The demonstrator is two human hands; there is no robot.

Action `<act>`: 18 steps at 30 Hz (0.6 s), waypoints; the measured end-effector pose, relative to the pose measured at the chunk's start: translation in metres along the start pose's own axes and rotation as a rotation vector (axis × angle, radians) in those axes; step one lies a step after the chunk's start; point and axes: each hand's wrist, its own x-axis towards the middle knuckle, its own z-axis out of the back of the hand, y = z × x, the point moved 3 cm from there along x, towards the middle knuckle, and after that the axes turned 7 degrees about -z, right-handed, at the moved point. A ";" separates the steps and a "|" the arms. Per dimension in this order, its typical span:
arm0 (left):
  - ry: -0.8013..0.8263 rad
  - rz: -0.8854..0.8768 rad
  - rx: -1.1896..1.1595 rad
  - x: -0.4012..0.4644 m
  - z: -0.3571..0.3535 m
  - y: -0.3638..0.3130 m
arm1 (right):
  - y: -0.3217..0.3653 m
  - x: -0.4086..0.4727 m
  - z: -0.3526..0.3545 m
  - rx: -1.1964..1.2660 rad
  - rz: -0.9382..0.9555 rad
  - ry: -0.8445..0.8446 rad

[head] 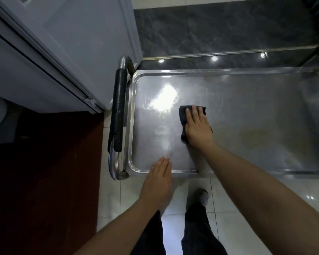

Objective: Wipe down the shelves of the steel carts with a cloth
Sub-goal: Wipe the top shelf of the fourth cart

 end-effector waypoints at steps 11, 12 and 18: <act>0.067 -0.052 0.044 -0.011 -0.007 -0.010 | -0.014 -0.098 -0.040 0.103 -0.024 -0.021; 0.073 -0.063 0.034 -0.010 -0.007 -0.011 | -0.014 -0.111 -0.044 0.108 -0.024 -0.021; 0.130 -0.110 0.035 -0.010 -0.012 -0.023 | -0.024 -0.157 -0.057 -0.012 0.057 -0.010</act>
